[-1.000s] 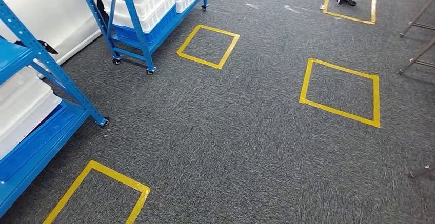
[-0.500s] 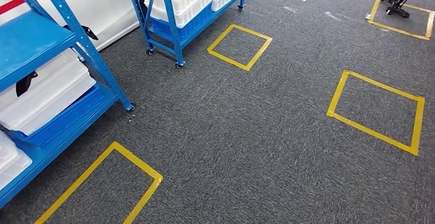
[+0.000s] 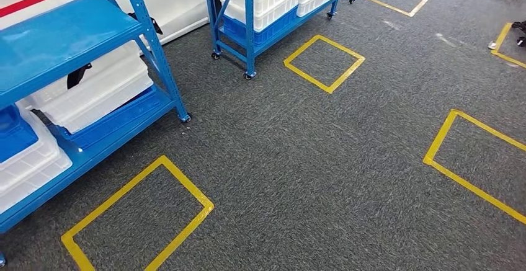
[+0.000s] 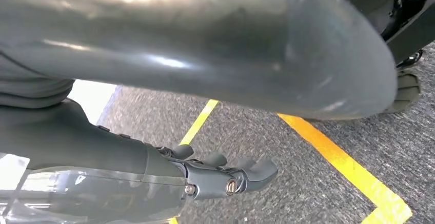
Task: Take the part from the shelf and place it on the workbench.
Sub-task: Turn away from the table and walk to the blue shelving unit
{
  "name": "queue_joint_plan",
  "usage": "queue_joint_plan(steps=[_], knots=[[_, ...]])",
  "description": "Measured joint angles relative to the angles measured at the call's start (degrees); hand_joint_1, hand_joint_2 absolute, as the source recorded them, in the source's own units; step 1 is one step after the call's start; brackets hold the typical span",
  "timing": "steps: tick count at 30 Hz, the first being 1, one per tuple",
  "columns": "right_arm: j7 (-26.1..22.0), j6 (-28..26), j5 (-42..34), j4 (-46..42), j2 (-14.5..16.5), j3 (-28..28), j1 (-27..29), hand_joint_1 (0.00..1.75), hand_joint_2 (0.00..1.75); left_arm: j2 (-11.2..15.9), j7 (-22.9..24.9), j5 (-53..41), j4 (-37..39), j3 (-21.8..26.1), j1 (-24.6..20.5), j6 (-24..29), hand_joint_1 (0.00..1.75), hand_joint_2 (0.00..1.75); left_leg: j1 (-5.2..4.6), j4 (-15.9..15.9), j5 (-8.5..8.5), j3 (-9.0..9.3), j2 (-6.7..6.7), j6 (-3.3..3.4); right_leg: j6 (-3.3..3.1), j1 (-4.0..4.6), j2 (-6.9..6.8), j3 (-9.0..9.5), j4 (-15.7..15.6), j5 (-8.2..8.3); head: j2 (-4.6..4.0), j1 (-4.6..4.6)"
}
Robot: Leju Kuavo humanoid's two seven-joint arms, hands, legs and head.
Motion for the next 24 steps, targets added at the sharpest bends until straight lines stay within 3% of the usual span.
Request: queue_joint_plan(steps=[2,4,5,7,9,11,13,14,15,16,18,19,20,22,24], knots=[[0.01,0.01,0.09,0.0,-0.02,0.0,0.12,0.0,0.0,-0.02,0.09,-0.07,0.01,0.0,-0.03,0.01,0.0,0.0,-0.02,0.45,-0.15,-0.11,-1.46,-0.37,-0.15,-0.26,2.06,3.56,-7.77,4.08,-0.01,0.0],[0.02,0.01,0.15,0.01,-0.05,-0.01,0.18,0.0,0.0,-0.05,0.18,-0.14,0.01,0.0,-0.12,0.02,0.0,0.0,-0.06,0.85,-0.22,-0.49,-2.68,-1.06,-0.38,-0.31,4.0,5.64,-12.61,5.64,0.0,-0.03],[0.02,0.01,0.15,0.01,-0.07,0.0,0.13,0.0,0.0,-0.07,0.22,-0.16,0.01,0.0,-0.11,0.03,0.0,0.0,-0.05,0.9,-0.16,-0.72,-3.21,-1.47,-0.54,-0.16,4.18,5.77,-13.07,5.49,0.0,-0.06],[0.02,0.01,0.15,0.03,-0.05,0.01,-0.05,0.0,0.0,-0.03,0.31,-0.2,0.0,0.0,0.05,0.05,0.0,0.0,0.21,0.96,-0.1,-1.11,-3.94,-2.23,-1.13,-0.08,2.84,5.83,-13.35,5.74,0.0,-0.04],[0.04,-0.01,0.16,0.04,-0.05,0.0,-0.05,0.0,0.0,0.04,0.39,-0.25,0.01,0.0,0.12,0.09,0.0,0.0,0.18,3.42,-1.87,-2.38,-1.9,-2.72,-2.1,-0.19,1.3,5.99,-13.9,6.03,-0.01,-0.39],[0.07,-0.01,0.17,0.04,-0.07,0.0,0.14,0.0,0.0,0.07,0.42,-0.32,0.02,0.0,-0.04,0.09,0.0,0.0,0.1,10.46,-5.91,-5.63,1.39,-3.03,-2.78,-0.03,-0.37,5.99,-14.15,6.06,-0.01,-0.8],[0.07,-0.01,0.18,0.04,-0.07,-0.01,0.26,0.0,0.0,0.04,0.43,-0.4,0.02,-0.01,-0.08,0.08,0.0,0.0,0.21,17.51,-8.72,-8.77,2.58,-3.33,-2.94,0.22,-2.06,5.93,-14.13,5.98,-0.01,-0.87],[0.07,-0.01,0.18,0.04,-0.07,-0.01,0.25,0.0,0.0,0.03,0.43,-0.44,0.02,-0.01,-0.02,0.08,0.0,0.0,0.24,18.35,-8.54,-9.0,2.79,-3.41,-2.93,0.28,-2.83,5.96,-14.11,5.92,-0.01,-0.89],[0.07,-0.01,0.19,0.04,-0.07,-0.01,0.21,0.0,0.0,0.03,0.46,-0.45,0.02,-0.01,0.05,0.11,0.0,0.0,0.25,16.71,-7.26,-7.98,3.04,-3.42,-2.87,0.31,-3.54,6.05,-14.09,5.84,-0.01,-0.9],[0.07,-0.01,0.22,0.04,-0.07,-0.01,0.17,0.0,0.0,0.06,0.54,-0.47,0.02,0.0,0.08,0.21,0.0,0.0,0.25,13.03,-5.3,-5.92,3.56,-3.35,-2.76,0.31,-4.19,6.2,-14.06,5.72,-0.01,-0.9],[-0.03,-0.02,0.35,0.05,-0.07,0.0,0.13,0.0,0.0,0.12,1.1,-0.7,0.02,-0.02,-0.04,0.66,0.0,0.0,0.0,4.79,-2.15,-1.46,5.74,-2.84,-2.3,0.52,-5.36,6.51,-13.85,5.34,-0.01,-0.92],[-0.14,-0.02,0.45,0.05,-0.07,0.01,0.1,0.0,0.0,0.15,1.59,-0.9,0.02,-0.04,-0.13,0.95,0.0,0.0,-0.17,2.39,-1.5,-0.3,6.5,-2.48,-2.02,0.66,-5.9,6.61,-13.72,5.16,-0.01,-0.86],[-0.31,-0.02,0.57,0.06,-0.08,0.01,0.01,0.0,0.0,0.19,2.22,-1.12,0.02,-0.07,-0.17,1.24,0.0,0.0,-0.36,1.36,-1.4,0.07,6.81,-2.13,-1.73,0.77,-6.42,6.69,-13.64,5.03,-0.01,-0.79],[-0.79,0.01,0.82,0.07,-0.09,0.02,-0.39,0.0,0.0,0.33,3.6,-1.58,0.02,-0.11,0.01,1.81,0.0,0.0,-0.36,0.98,-1.19,-0.02,5.71,-1.43,-1.15,0.75,-7.21,6.93,-13.63,4.85,-0.01,-0.68],[-1.57,-0.04,0.97,0.07,-0.11,0.02,-0.67,0.0,0.0,0.46,4.79,-2.01,0.02,-0.13,0.17,2.22,0.0,0.0,-0.08,0.45,-0.69,0.2,4.64,-0.63,-0.62,0.52,-5.32,6.56,-12.13,3.48,-0.01,-0.51]])
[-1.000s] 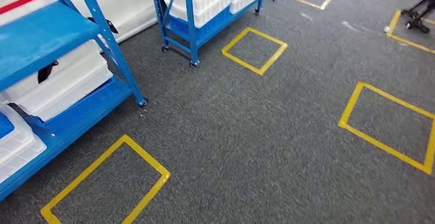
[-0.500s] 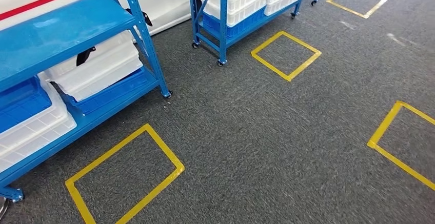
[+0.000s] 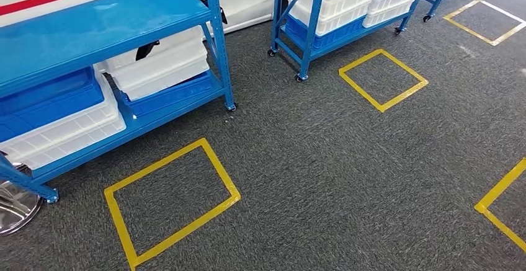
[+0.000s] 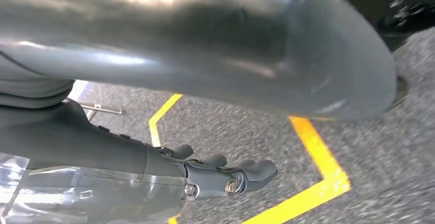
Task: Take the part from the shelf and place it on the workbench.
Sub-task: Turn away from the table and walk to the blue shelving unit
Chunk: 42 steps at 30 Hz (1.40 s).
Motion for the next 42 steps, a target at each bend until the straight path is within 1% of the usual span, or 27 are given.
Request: queue_joint_plan(steps=[2,4,5,6,7,9,11,12,13,14,16,18,20,21,22,23,25,27,29,31,33,35,36,37,38,40,42], knots=[[-0.91,-0.13,0.12,0.02,-0.03,0.0,-0.01,0.0,0.0,0.07,0.82,-0.25,0.0,-0.03,-0.15,0.18,0.0,0.0,0.15,-0.23,0.34,-0.07,-1.12,0.53,0.35,-0.33,3.42,-2.63,5.89,-3.53,0.0,0.24],[-1.67,-0.23,0.34,0.08,-0.04,0.0,-0.01,0.0,0.0,0.16,1.47,-0.38,0.0,-0.03,-0.29,0.36,0.0,0.0,0.12,-0.14,0.41,-0.29,-2.54,0.66,0.58,-0.49,4.84,-6.1,12.8,-6.22,0.0,0.29],[-1.96,-0.25,0.48,0.12,-0.04,0.0,-0.02,0.0,0.0,0.22,1.72,-0.43,0.0,-0.03,-0.27,0.48,0.0,0.0,0.11,-0.05,0.41,-0.33,-3.31,0.66,0.67,-0.52,4.98,-6.85,14.05,-5.98,0.0,0.29],[-2.27,-0.26,0.65,0.17,-0.05,0.0,-0.04,0.0,0.0,0.28,2.01,-0.5,0.0,-0.02,-0.24,0.59,0.0,0.0,0.12,0.08,0.38,-0.33,-4.12,0.61,0.71,-0.59,5.08,-6.63,13.22,-4.64,0.0,0.3],[-2.54,-0.26,0.8,0.23,-0.06,0.0,-0.06,0.0,0.0,0.33,2.29,-0.6,0.0,-0.03,-0.21,0.69,0.0,0.0,0.14,0.27,0.32,-0.31,-4.93,0.5,0.72,-0.72,5.42,-5.45,10.38,-2.46,0.0,0.29],[-3.1,-0.24,1.05,0.33,-0.09,0.01,-0.05,0.0,0.0,0.39,2.93,-0.88,0.0,-0.04,-0.25,0.84,0.0,0.0,0.18,0.82,0.13,-0.5,-6.37,0.01,0.64,-1.02,7.91,-2.45,3.29,1.06,0.0,0.29],[-3.63,-0.22,1.19,0.43,-0.11,0.03,-0.14,0.0,0.0,0.53,3.61,-1.23,0.0,-0.07,-0.32,0.95,0.0,0.0,0.22,1.22,0.14,-1.05,-7.55,-0.8,0.48,-1.05,10.25,-1.19,0.01,1.86,0.01,0.29],[-3.8,-0.22,1.21,0.48,-0.12,0.05,-0.25,0.0,0.0,0.62,3.87,-1.39,0.0,-0.08,-0.31,0.98,0.0,0.0,0.29,1.21,0.27,-1.32,-8.15,-1.26,0.33,-0.9,10.54,-1.18,-0.1,1.72,0.01,0.29],[-3.96,-0.22,1.21,0.5,-0.13,0.06,-0.39,0.0,0.0,0.74,4.05,-1.52,0.0,-0.09,-0.25,1.01,0.0,0.0,0.41,1.11,0.42,-1.54,-8.81,-1.68,0.05,-0.89,9.88,-1.19,-0.2,1.83,0.01,0.28],[-4.02,-0.22,1.21,0.51,-0.14,0.07,-0.5,0.0,0.0,0.86,4.13,-1.6,0.0,-0.1,-0.17,1.02,0.0,0.0,0.51,1.2,0.37,-1.68,-8.68,-2.01,-0.33,-0.91,9.14,-1.11,-0.42,1.96,0.0,0.27],[-4.16,-0.24,1.21,0.55,-0.15,0.07,-0.53,0.0,0.0,1.02,4.21,-1.64,0.0,-0.11,-0.15,1.03,0.0,0.0,0.44,3.77,-1.34,-2.92,-5.97,-2.5,-1.23,-0.98,7.49,-0.94,-0.92,2.2,0.0,-0.09],[-4.24,-0.23,1.21,0.62,-0.15,0.07,-0.4,0.0,0.0,1.07,4.28,-1.66,0.0,-0.12,-0.33,1.03,0.0,0.0,0.34,10.9,-5.22,-6.18,-2.63,-2.77,-1.8,-0.64,5.68,-0.96,-1.04,2.2,0.0,-0.49],[-4.25,-0.22,1.21,0.71,-0.15,0.07,-0.33,0.0,0.0,1.11,4.3,-1.68,0.0,-0.13,-0.38,1.03,0.0,0.0,0.38,17.5,-7.7,-9.14,-1.89,-2.91,-1.98,-0.29,3.84,-1.05,-0.96,2.09,0.0,-0.55],[-4.25,-0.22,1.21,0.74,-0.15,0.07,-0.35,0.0,0.0,1.15,4.3,-1.68,0.0,-0.13,-0.31,1.03,0.0,0.0,0.38,17.86,-7.28,-9.15,-1.78,-2.86,-2.03,-0.16,3.01,-1.02,-0.92,2.02,0.0,-0.55],[-4.25,-0.23,1.21,0.77,-0.15,0.07,-0.42,0.0,0.0,1.21,4.31,-1.68,0.0,-0.13,-0.22,1.02,0.0,0.0,0.34,15.82,-5.83,-7.96,-1.56,-2.7,-2.02,-0.06,2.27,-0.94,-0.88,1.94,0.0,-0.56],[-4.25,-0.23,1.21,0.79,-0.15,0.08,-0.48,0.0,0.0,1.3,4.31,-1.68,0.0,-0.13,-0.17,1.02,0.0,0.0,0.25,11.94,-3.84,-5.83,-0.96,-2.39,-1.98,0.03,1.62,-0.79,-0.85,1.84,0.0,-0.57],[-4.25,-0.22,1.21,0.86,-0.15,0.09,-0.56,0.0,0.0,1.48,4.3,-1.68,0.0,-0.14,-0.24,1.02,0.0,0.0,-0.3,4.24,-1.18,-1.83,1.41,-1.44,-1.65,0.28,0.48,-0.48,-0.77,1.58,0.0,-0.53],[-4.26,-0.22,1.21,0.92,-0.15,0.09,-0.7,0.0,0.0,1.6,4.3,-1.68,0.0,-0.15,-0.31,1.02,0.0,0.0,-0.82,1.48,-0.76,-0.7,2.44,-0.74,-1.11,0.42,-0.5,-0.27,-0.81,1.44,0.0,-0.49],[-4.27,-0.22,1.21,0.93,-0.16,0.09,-0.98,0.0,0.0,1.64,4.3,-1.68,0.01,-0.15,-0.17,1.02,0.0,0.0,-0.68,1.01,-0.33,-0.69,1.27,-0.28,-0.51,0.37,-1.12,0.04,-0.96,1.36,0.0,-0.54],[-4.29,-0.22,1.21,0.94,-0.18,0.1,-1.04,0.0,0.0,1.63,4.31,-1.68,0.03,-0.16,-0.14,1.02,0.0,0.0,-0.23,0.23,0.32,-0.37,0.18,0.36,0.1,0.25,1.07,-0.47,0.73,-0.08,0.0,-0.32],[-4.37,-0.22,1.21,0.94,-0.22,0.11,-0.94,0.0,0.0,1.61,4.35,-1.7,0.04,-0.17,-0.3,1.03,0.0,0.0,-0.02,-0.1,0.75,-0.41,-0.98,0.79,0.51,0.0,4.18,-3.39,6.93,-3.69,0.01,-0.07],[-4.47,-0.22,1.21,0.95,-0.25,0.11,-0.88,0.0,0.0,1.63,4.45,-1.75,0.04,-0.17,-0.37,1.03,0.0,0.0,-0.04,-0.05,0.87,-0.63,-2.31,0.89,0.73,-0.23,5.02,-6.83,13.62,-6.16,0.01,-0.06],[-4.56,-0.21,1.21,0.96,-0.27,0.1,-0.88,0.0,0.0,1.65,4.52,-1.78,0.04,-0.17,-0.34,1.03,0.0,0.0,-0.04,0.02,0.89,-0.65,-3.05,0.86,0.81,-0.34,5.08,-7.49,14.58,-5.73,0.01,-0.05],[-4.65,-0.2,1.21,0.96,-0.27,0.1,-0.88,0.0,0.0,1.66,4.58,-1.79,0.04,-0.17,-0.3,1.03,0.0,0.0,-0.01,0.13,0.88,-0.62,-3.84,0.78,0.83,-0.46,5.17,-7.02,13.16,-4.09,0.0,-0.05],[-4.75,-0.19,1.21,0.96,-0.27,0.1,-0.87,0.0,0.0,1.66,4.62,-1.79,0.04,-0.17,-0.28,1.03,0.0,0.0,0.03,0.28,0.84,-0.59,-4.64,0.64,0.81,-0.61,5.56,-5.66,9.9,-1.77,0.0,-0.04],[-4.88,-0.16,1.21,0.98,-0.28,0.1,-0.8,0.0,0.0,1.66,4.65,-1.79,0.05,-0.17,-0.35,1.0,0.0,0.0,0.02,0.8,0.66,-0.84,-6.06,0.14,0.66,-0.9,7.94,-2.64,2.61,1.75,0.0,-0.06],[-4.93,-0.1,1.21,1.04,-0.28,0.1,-0.85,0.0,0.0,1.66,4.66,-1.76,0.07,-0.17,-0.4,0.97,0.0,0.0,-0.01,1.15,0.61,-1.35,-7.1,-0.61,0.44,-0.84,9.42,-1.61,-0.26,2.44,0.01,-0.09]])
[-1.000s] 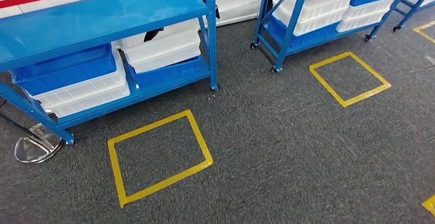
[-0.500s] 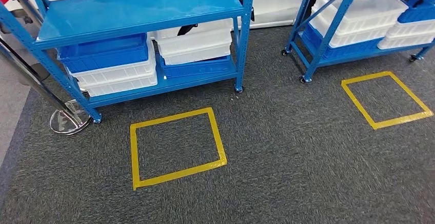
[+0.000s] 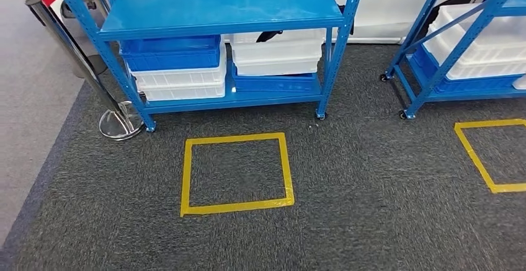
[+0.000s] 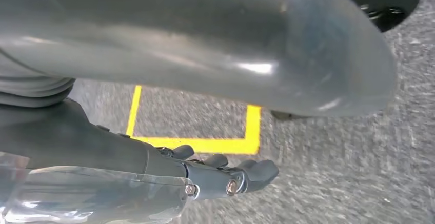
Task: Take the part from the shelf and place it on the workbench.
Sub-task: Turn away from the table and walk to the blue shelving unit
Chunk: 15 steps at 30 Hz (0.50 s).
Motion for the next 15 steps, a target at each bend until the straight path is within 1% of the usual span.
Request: queue_joint_plan(steps=[1,2,3,4,5,6,7,8,9,10,11,12,13,14,15], knots=[[-0.02,0.08,0.0,0.04,0.0,0.01,-0.09,0.0,0.0,0.01,-0.02,0.03,0.0,0.0,0.03,0.0,0.0,0.0,0.02,0.0,0.07,-0.2,-0.53,-0.44,-0.2,0.16,-0.42,-0.01,-0.12,0.01,0.0,-0.02],[-0.02,0.15,0.0,0.1,0.02,0.01,-0.16,0.0,0.0,0.08,-0.08,0.05,0.0,0.0,0.1,-0.01,0.0,0.0,0.15,-0.07,0.13,-0.33,-0.97,-0.83,-0.54,0.11,-1.1,0.07,-0.29,0.12,0.0,0.0],[0.0,0.21,-0.01,0.15,0.04,0.01,-0.18,0.0,0.0,0.15,-0.21,0.09,0.0,0.0,0.17,0.0,0.0,0.0,0.17,0.26,-0.12,-0.53,-0.55,-1.15,-0.91,0.06,-1.73,0.2,-0.54,0.24,0.0,-0.03],[0.02,0.25,-0.02,0.19,0.07,0.01,-0.17,0.0,0.0,0.22,-0.34,0.1,0.0,0.0,0.19,-0.01,0.0,0.0,0.17,1.42,-0.92,-1.09,0.47,-1.41,-1.32,-0.02,-2.45,0.32,-0.79,0.35,-0.01,-0.19],[0.06,0.25,-0.04,0.25,0.1,0.01,-0.1,0.0,0.0,0.29,-0.48,0.11,0.01,0.0,0.13,-0.02,0.0,0.0,0.16,3.69,-2.33,-2.11,1.89,-1.6,-1.66,-0.06,-3.18,0.4,-1.01,0.4,-0.01,-0.37],[0.11,0.25,-0.05,0.29,0.1,0.01,-0.01,0.0,0.0,0.29,-0.59,0.13,0.01,0.0,0.04,-0.02,0.0,0.0,0.13,7.12,-4.24,-3.71,3.51,-1.76,-1.89,0.1,-3.93,0.43,-1.05,0.36,-0.01,-0.54],[0.17,0.25,-0.05,0.33,0.11,0.01,0.05,0.0,0.0,0.3,-0.65,0.13,0.02,0.0,-0.05,-0.02,0.0,0.0,0.17,11.16,-6.17,-5.63,4.42,-1.91,-2.09,0.25,-4.73,0.41,-1.03,0.29,-0.01,-0.69],[0.26,0.26,-0.05,0.37,0.11,0.01,0.1,0.0,0.0,0.3,-0.72,0.14,0.02,0.0,-0.1,-0.01,0.0,0.0,0.2,14.63,-7.49,-7.25,4.9,-2.04,-2.18,0.37,-5.53,0.41,-0.99,0.21,-0.01,-0.7],[0.34,0.28,-0.04,0.39,0.11,0.01,0.11,0.0,0.0,0.31,-0.81,0.17,0.02,0.0,-0.06,0.05,0.0,0.0,0.21,16.56,-7.84,-8.1,5.16,-2.1,-2.22,0.45,-6.31,0.45,-0.95,0.12,0.0,-0.7],[0.44,0.35,-0.04,0.4,0.11,0.01,0.09,0.0,0.0,0.32,-0.91,0.22,0.02,0.01,0.01,0.2,0.0,0.0,0.22,16.27,-7.06,-7.85,5.34,-2.1,-2.21,0.49,-7.0,0.51,-0.9,0.01,0.0,-0.72],[0.52,0.42,-0.04,0.42,0.13,0.01,0.05,0.0,0.0,0.33,-1.02,0.3,0.02,0.01,0.07,0.44,0.0,0.0,0.21,13.69,-5.38,-6.45,5.61,-2.01,-2.14,0.5,-7.64,0.64,-0.85,-0.12,0.0,-0.72],[0.61,0.48,-0.04,0.43,0.16,0.01,0.02,0.0,0.0,0.36,-1.11,0.43,0.02,0.02,0.08,0.7,0.0,0.0,0.18,9.54,-3.32,-4.22,6.31,-1.81,-2.02,0.53,-8.24,0.83,-0.8,-0.29,0.0,-0.73],[0.68,0.49,-0.03,0.44,0.2,0.01,0.02,0.0,0.0,0.38,-1.17,0.54,0.02,0.02,0.0,0.9,0.0,0.0,0.0,5.56,-1.92,-2.11,7.24,-1.52,-1.82,0.62,-8.72,0.99,-0.74,-0.48,-0.01,-0.72],[0.74,0.34,-0.08,0.45,0.23,-0.01,-0.01,0.0,0.0,0.39,-1.27,0.66,0.02,0.02,-0.09,1.01,0.0,0.0,-0.18,2.5,-1.0,-0.53,7.95,-1.13,-1.54,0.72,-9.16,1.12,-0.69,-0.64,0.0,-0.68],[0.76,0.14,-0.17,0.46,0.26,-0.03,-0.07,0.0,0.0,0.41,-1.37,0.76,0.02,0.02,-0.15,1.01,0.0,0.0,-0.36,0.78,-0.7,0.32,8.45,-0.78,-1.27,0.83,-9.49,1.22,-0.66,-0.76,0.0,-0.66]])
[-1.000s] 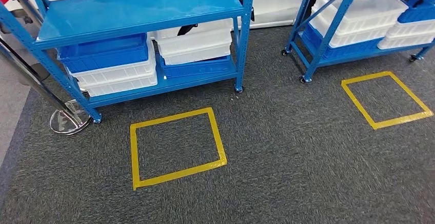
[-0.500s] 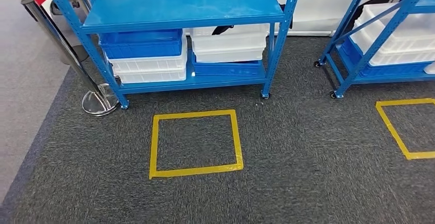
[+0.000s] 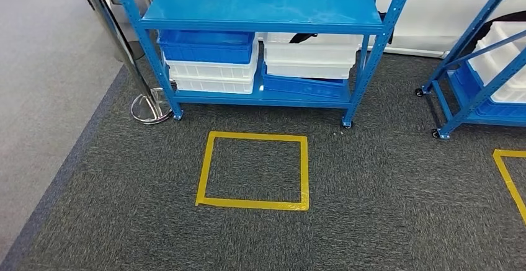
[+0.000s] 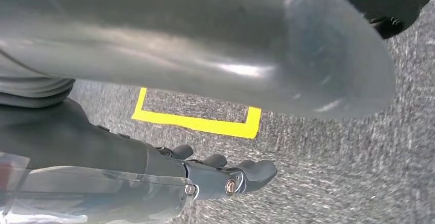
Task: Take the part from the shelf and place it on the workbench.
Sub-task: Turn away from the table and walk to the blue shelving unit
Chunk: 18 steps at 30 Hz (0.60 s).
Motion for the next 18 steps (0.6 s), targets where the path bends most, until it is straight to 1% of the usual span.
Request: queue_joint_plan(steps=[1,2,3,4,5,6,7,8,9,10,11,12,13,14,15,16,17,18], knots=[[-0.02,-0.25,-0.15,0.01,0.01,-0.04,-0.09,0.0,0.0,0.0,-0.09,0.07,0.0,0.0,0.03,-0.03,0.0,0.0,-0.17,-0.37,-0.18,0.08,-0.03,0.28,0.26,0.08,-0.24,0.06,-0.02,-0.05,0.0,0.02],[-0.05,-0.49,-0.34,0.01,0.01,-0.09,-0.24,0.0,0.0,0.0,-0.18,0.15,0.0,0.01,0.15,-0.05,0.0,0.0,-0.18,-0.44,-0.08,-0.05,-0.39,0.54,0.5,0.1,-0.5,0.18,-0.1,-0.02,0.0,0.03],[-0.11,-0.71,-0.53,0.01,0.01,-0.13,-0.37,0.0,0.0,-0.01,-0.22,0.22,0.0,0.03,0.28,-0.08,0.0,0.0,-0.02,-0.67,0.06,0.0,-0.68,0.81,0.76,0.07,-0.58,0.26,-0.03,-0.13,-0.01,0.0],[-0.15,-0.87,-0.68,0.01,0.01,-0.18,-0.43,0.0,0.0,-0.02,-0.25,0.27,0.0,0.04,0.37,-0.09,0.0,0.0,0.13,-0.92,0.22,0.08,-0.98,1.12,1.06,0.0,0.08,0.16,0.44,-0.56,-0.01,0.05],[-0.19,-1.0,-0.79,0.01,0.01,-0.22,-0.44,0.0,0.0,-0.03,-0.27,0.31,0.0,0.06,0.36,-0.1,0.0,0.0,0.3,-1.18,0.42,0.18,-1.28,1.47,1.34,-0.08,1.26,-0.4,1.81,-1.58,0.0,0.15],[-0.21,-1.09,-0.85,0.01,0.01,-0.27,-0.38,0.0,0.0,-0.04,-0.3,0.32,0.0,0.07,0.29,-0.11,0.0,0.0,0.46,-1.4,0.6,0.3,-1.62,1.76,1.57,-0.21,2.68,-1.56,4.35,-3.18,0.0,0.26],[-0.22,-1.11,-0.88,0.01,0.01,-0.36,-0.26,0.0,0.0,-0.05,-0.32,0.33,0.0,0.07,0.18,-0.13,0.0,0.0,0.42,-1.4,0.65,0.25,-1.91,1.91,1.68,-0.3,4.08,-3.25,7.82,-5.06,0.0,0.38],[-0.23,-1.11,-0.9,0.01,0.01,-0.44,-0.15,0.0,0.0,-0.04,-0.33,0.33,0.0,0.07,0.09,-0.16,0.0,0.0,0.4,-1.38,0.68,0.19,-2.22,2.02,1.73,-0.34,4.79,-5.2,11.6,-6.74,0.0,0.45],[-0.21,-1.11,-0.93,0.01,0.01,-0.52,-0.06,0.0,0.0,-0.04,-0.36,0.37,0.0,0.07,0.03,-0.21,0.0,0.0,0.37,-1.34,0.64,0.16,-2.58,2.06,1.74,-0.35,5.04,-6.84,14.56,-7.58,-0.01,0.47],[-0.17,-1.11,-0.98,0.01,0.0,-0.6,-0.02,0.0,0.0,-0.04,-0.42,0.44,0.0,0.07,0.0,-0.33,0.0,0.0,0.35,-1.29,0.58,0.17,-2.9,2.09,1.72,-0.34,5.1,-7.72,15.81,-7.28,-0.01,0.48],[-0.14,-1.11,-1.02,0.01,-0.01,-0.63,-0.01,0.0,0.0,-0.04,-0.52,0.52,0.0,0.08,0.01,-0.5,0.0,0.0,0.36,-1.22,0.49,0.23,-3.26,2.05,1.67,-0.35,5.11,-7.61,14.93,-5.87,-0.01,0.49],[-0.11,-1.11,-1.05,0.01,-0.02,-0.66,-0.01,0.0,0.0,-0.06,-0.65,0.61,0.0,0.08,0.02,-0.7,0.0,0.0,0.38,-1.12,0.36,0.34,-3.59,1.96,1.58,-0.38,5.13,-6.46,11.99,-3.64,-0.01,0.49],[-0.1,-1.11,-1.06,0.01,-0.03,-0.68,0.01,0.0,0.0,-0.09,-0.78,0.68,0.0,0.09,0.04,-0.89,0.0,0.0,0.41,-0.96,0.2,0.39,-3.86,1.78,1.46,-0.42,5.27,-4.81,8.0,-1.47,-0.01,0.5],[-0.1,-1.11,-1.07,0.01,-0.03,-0.69,0.01,0.0,0.0,-0.11,-0.86,0.71,0.0,0.09,0.03,-1.01,0.0,0.0,0.32,-0.69,-0.01,0.38,-4.1,1.48,1.34,-0.36,5.44,-3.35,4.52,0.04,-0.01,0.51],[-0.1,-1.11,-1.07,0.01,-0.04,-0.71,-0.03,0.0,0.0,-0.13,-0.91,0.74,0.0,0.09,0.02,-1.08,0.0,0.0,0.23,-0.49,-0.19,0.32,-4.27,1.16,1.18,-0.32,5.59,-2.36,2.1,0.88,-0.01,0.49],[-0.1,-1.11,-1.07,0.01,-0.04,-0.73,-0.06,0.0,0.0,-0.14,-0.94,0.74,0.0,0.1,0.03,-1.09,0.0,0.0,0.14,-0.38,-0.33,0.23,-4.36,0.83,0.99,-0.22,5.72,-1.98,1.03,0.98,-0.01,0.49],[-0.1,-1.1,-1.07,0.01,-0.04,-0.74,-0.1,0.0,0.0,-0.13,-0.95,0.74,0.0,0.1,0.03,-1.09,0.0,0.0,0.08,-0.37,-0.4,0.22,-4.41,0.51,0.75,-0.08,5.73,-1.98,0.97,0.88,-0.01,0.49],[-0.1,-1.08,-1.08,0.01,-0.04,-0.74,-0.14,0.0,0.0,-0.13,-0.97,0.75,0.0,0.11,0.05,-1.09,0.0,0.0,0.13,-0.44,-0.45,0.26,-4.44,0.23,0.42,-0.12,5.69,-1.97,0.93,0.92,-0.01,0.48]])
